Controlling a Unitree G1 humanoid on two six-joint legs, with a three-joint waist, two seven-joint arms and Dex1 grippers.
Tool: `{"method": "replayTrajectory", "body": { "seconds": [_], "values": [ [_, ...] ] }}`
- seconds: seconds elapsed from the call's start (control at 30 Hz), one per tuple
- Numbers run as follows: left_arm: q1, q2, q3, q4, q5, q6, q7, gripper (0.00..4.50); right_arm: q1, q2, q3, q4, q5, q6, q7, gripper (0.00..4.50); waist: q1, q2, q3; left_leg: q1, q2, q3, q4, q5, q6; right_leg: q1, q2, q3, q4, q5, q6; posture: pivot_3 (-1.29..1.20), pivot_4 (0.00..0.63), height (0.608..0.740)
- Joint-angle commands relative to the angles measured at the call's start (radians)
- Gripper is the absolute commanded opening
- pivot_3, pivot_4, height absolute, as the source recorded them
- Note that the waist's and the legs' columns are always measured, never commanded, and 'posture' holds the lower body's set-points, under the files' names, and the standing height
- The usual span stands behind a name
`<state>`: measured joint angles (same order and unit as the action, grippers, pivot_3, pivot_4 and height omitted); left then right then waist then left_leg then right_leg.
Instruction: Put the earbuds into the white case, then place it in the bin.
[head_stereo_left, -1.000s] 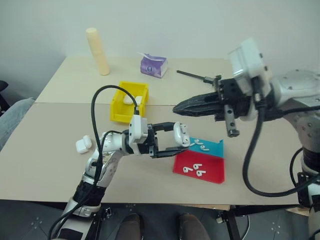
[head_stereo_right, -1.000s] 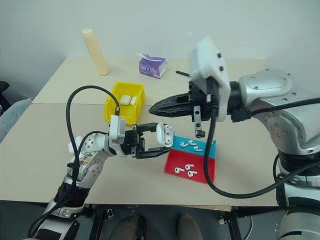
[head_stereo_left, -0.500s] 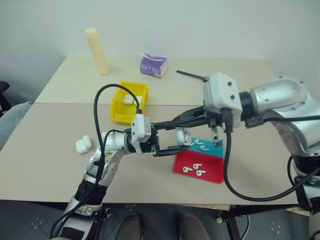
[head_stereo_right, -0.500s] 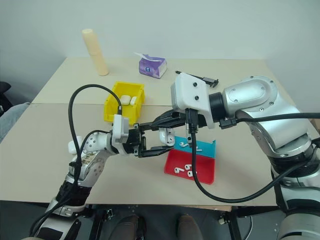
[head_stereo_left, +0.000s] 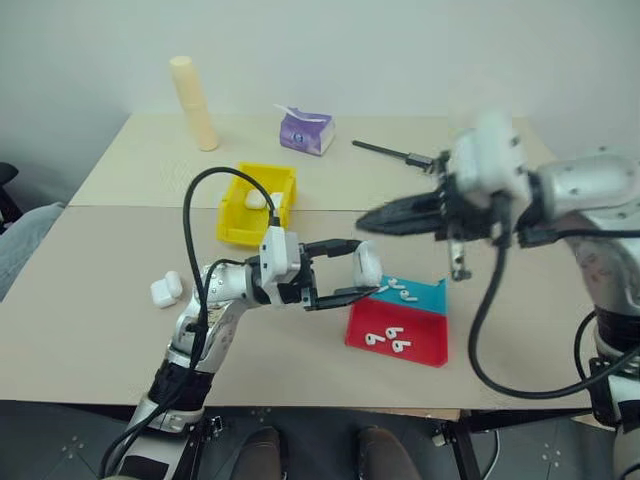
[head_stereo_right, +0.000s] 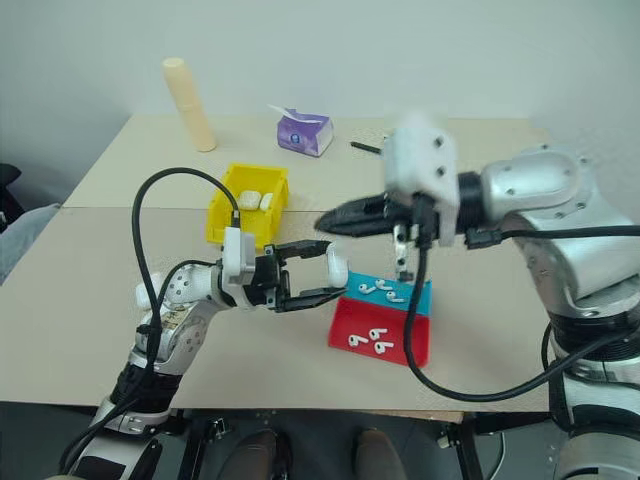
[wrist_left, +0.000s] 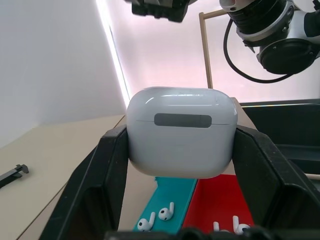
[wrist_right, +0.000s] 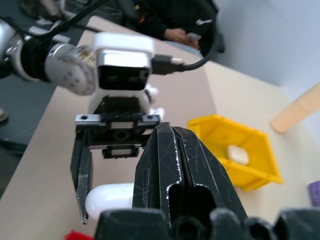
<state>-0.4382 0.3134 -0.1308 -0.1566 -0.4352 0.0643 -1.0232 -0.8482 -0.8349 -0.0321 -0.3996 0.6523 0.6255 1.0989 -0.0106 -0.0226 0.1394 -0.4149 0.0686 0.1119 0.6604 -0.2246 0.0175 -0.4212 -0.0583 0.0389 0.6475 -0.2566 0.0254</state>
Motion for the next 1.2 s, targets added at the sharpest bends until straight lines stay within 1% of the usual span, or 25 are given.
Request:
{"method": "replayTrajectory", "body": {
  "seconds": [0.03,0.13,0.17,0.23,0.3,0.33,0.4,0.47,0.5,0.6,0.67,0.73,0.77,0.8,0.83,0.87,0.93,1.07,1.13,1.17,1.2],
  "values": [
    [-0.001,-0.04,0.082,-0.06,-0.006,-0.048,0.125,2.8,0.054,-0.009,-0.098,-0.017,0.021,0.021,-0.075,0.03,0.004,0.0,0.0,0.0,0.0,0.0,0.0,0.0,0.0,0.0,0.0,0.0,0.0,0.0,0.0,0.0,0.15,0.74],
    [-0.079,-0.086,0.156,-0.009,0.152,-0.075,0.391,2.8,0.18,-0.007,-0.15,-0.048,0.019,0.042,-0.137,0.03,0.011,0.0,0.0,0.0,-0.001,-0.001,0.0,0.0,0.0,0.002,0.0,-0.001,0.0,0.0,0.0,0.0,0.15,0.74],
    [-0.099,-0.09,0.168,0.004,0.19,-0.072,0.447,2.8,0.206,-0.006,-0.158,-0.056,0.019,0.042,-0.148,0.03,0.013,0.0,0.0,0.0,-0.001,-0.001,0.0,0.0,0.0,0.001,0.0,0.0,0.0,0.0,0.001,0.0,0.15,0.74],
    [-0.19,-0.105,0.208,0.101,0.286,-0.031,0.638,2.8,0.268,-0.001,-0.16,-0.067,0.014,0.046,-0.172,0.03,0.019,0.0,0.0,0.001,-0.001,-0.001,0.0,0.0,0.0,0.001,0.0,0.0,0.0,0.001,0.001,0.0,0.15,0.74],
    [-0.302,-0.115,0.238,0.25,0.371,0.028,0.825,2.8,0.308,0.005,-0.151,-0.065,0.009,0.054,-0.193,0.03,0.02,-0.001,0.0,0.001,-0.002,-0.001,0.0,0.0,0.0,0.002,0.0,0.0,0.0,0.001,0.001,0.0,0.15,0.74],
    [-0.34,-0.112,0.241,0.312,0.399,0.053,0.875,2.8,0.321,0.005,-0.14,-0.063,-0.001,0.048,-0.196,0.03,0.02,-0.001,0.0,0.0,-0.002,-0.001,0.0,0.0,0.0,0.001,0.0,0.0,0.0,0.001,0.002,0.0,0.15,0.74],
    [-0.385,-0.102,0.232,0.409,0.448,0.046,0.936,2.8,0.332,0.001,-0.121,-0.057,-0.019,0.042,-0.203,0.03,0.018,0.0,0.0,0.0,-0.002,-0.001,0.0,0.0,0.0,0.001,0.0,0.0,-0.001,0.001,0.002,0.0,0.15,0.74],
    [-0.41,-0.094,0.219,0.493,0.464,0.067,0.947,2.8,0.337,-0.008,-0.103,-0.053,-0.04,0.039,-0.206,0.03,0.017,0.0,0.0,0.0,-0.002,-0.001,0.0,0.0,0.0,0.001,0.0,0.0,-0.001,0.001,0.002,0.0,0.15,0.74],
    [-0.415,-0.089,0.208,0.537,0.478,0.036,0.948,2.8,0.339,-0.012,-0.099,-0.051,-0.047,0.038,-0.208,0.03,0.017,0.0,0.0,-0.001,-0.002,0.0,0.0,0.0,0.0,0.0,0.0,0.0,-0.001,0.001,0.002,0.0,0.15,0.74],
    [-0.431,-0.097,0.21,0.615,0.462,0.054,0.936,2.8,0.34,-0.014,-0.099,-0.048,-0.055,0.047,-0.216,0.03,0.02,-0.001,0.0,-0.001,-0.002,0.002,0.0,0.0,0.0,-0.001,0.0,0.0,-0.001,0.001,0.002,0.0,0.15,0.74],
    [-0.434,-0.094,0.195,0.666,0.474,0.02,0.925,2.8,0.345,-0.017,-0.099,-0.052,-0.058,0.057,-0.225,0.03,0.021,-0.001,0.0,-0.001,-0.002,0.004,0.0,0.0,0.0,-0.001,0.0,-0.001,-0.001,0.001,0.002,0.0,0.15,0.74],
    [-0.444,-0.097,0.197,0.711,0.482,0.002,0.948,3.51,0.354,-0.02,-0.096,-0.06,-0.062,0.058,-0.231,0.0,0.022,-0.001,0.0,-0.001,-0.002,0.004,0.0,0.0,0.0,0.0,0.0,-0.001,-0.001,0.001,0.002,0.0,0.15,0.74],
    [-0.446,-0.098,0.2,0.72,0.48,0.0,0.952,3.72,0.356,-0.021,-0.096,-0.064,-0.062,0.059,-0.233,0.0,0.022,-0.001,0.0,-0.001,-0.002,0.004,0.0,0.0,0.0,0.0,0.0,-0.001,-0.001,0.001,0.002,0.0,0.15,0.74],
    [-0.447,-0.098,0.199,0.725,0.485,-0.016,0.962,4.1,0.359,-0.022,-0.096,-0.068,-0.062,0.061,-0.234,0.0,0.022,-0.001,0.0,-0.001,-0.002,0.005,0.0,0.0,0.0,0.0,0.0,-0.001,-0.001,0.001,0.002,0.0,0.15,0.74],
    [-0.446,-0.102,0.2,0.718,0.48,-0.012,0.963,4.36,0.362,-0.025,-0.095,-0.071,-0.063,0.061,-0.235,0.0,0.022,-0.001,0.0,-0.002,-0.002,0.005,0.0,0.0,0.0,0.0,0.0,-0.001,-0.001,0.001,0.002,0.0,0.15,0.74],
    [-0.443,-0.101,0.197,0.707,0.478,-0.004,0.956,4.44,0.363,-0.025,-0.094,-0.074,-0.063,0.062,-0.236,0.0,0.022,-0.001,0.0,-0.002,-0.002,0.004,0.0,0.0,0.0,0.0,0.0,-0.001,-0.001,0.001,0.002,0.0,0.15,0.74],
    [-0.436,-0.098,0.19,0.694,0.482,-0.001,0.955,4.44,0.364,-0.025,-0.089,-0.077,-0.062,0.066,-0.239,0.0,0.021,-0.001,0.0,-0.002,-0.002,0.004,0.0,0.0,0.0,0.0,0.0,-0.001,-0.001,0.001,0.002,0.0,0.15,0.74],
    [-0.392,-0.081,0.183,0.614,0.455,0.01,0.885,4.44,0.372,-0.028,-0.061,-0.072,-0.089,0.059,-0.244,0.0,0.02,-0.001,0.0,-0.001,-0.002,0.005,0.0,0.0,0.0,0.0,0.0,-0.001,-0.001,0.001,0.002,0.0,0.15,0.74],
    [-0.379,-0.054,0.197,0.521,0.343,0.196,0.728,4.44,0.384,-0.029,-0.052,-0.072,-0.097,0.05,-0.234,0.0,0.02,-0.001,0.0,-0.001,-0.002,0.005,0.0,0.0,0.0,-0.001,0.0,-0.001,-0.001,0.001,0.002,0.0,0.15,0.74],
    [-0.355,-0.047,0.211,0.458,0.294,0.249,0.685,4.44,0.392,-0.032,-0.049,-0.07,-0.102,0.039,-0.224,0.0,0.019,-0.001,0.0,-0.002,-0.002,0.005,0.0,0.0,0.0,-0.001,0.0,-0.001,-0.001,0.001,0.002,0.0,0.15,0.74],
    [-0.32,-0.044,0.223,0.389,0.261,0.261,0.663,4.44,0.398,-0.036,-0.047,-0.064,-0.103,0.03,-0.209,0.0,0.016,-0.001,0.0,-0.002,-0.002,0.005,0.0,0.001,0.0,-0.001,0.0,-0.001,0.0,0.001,0.002,0.0,0.15,0.74]
  ]
}}
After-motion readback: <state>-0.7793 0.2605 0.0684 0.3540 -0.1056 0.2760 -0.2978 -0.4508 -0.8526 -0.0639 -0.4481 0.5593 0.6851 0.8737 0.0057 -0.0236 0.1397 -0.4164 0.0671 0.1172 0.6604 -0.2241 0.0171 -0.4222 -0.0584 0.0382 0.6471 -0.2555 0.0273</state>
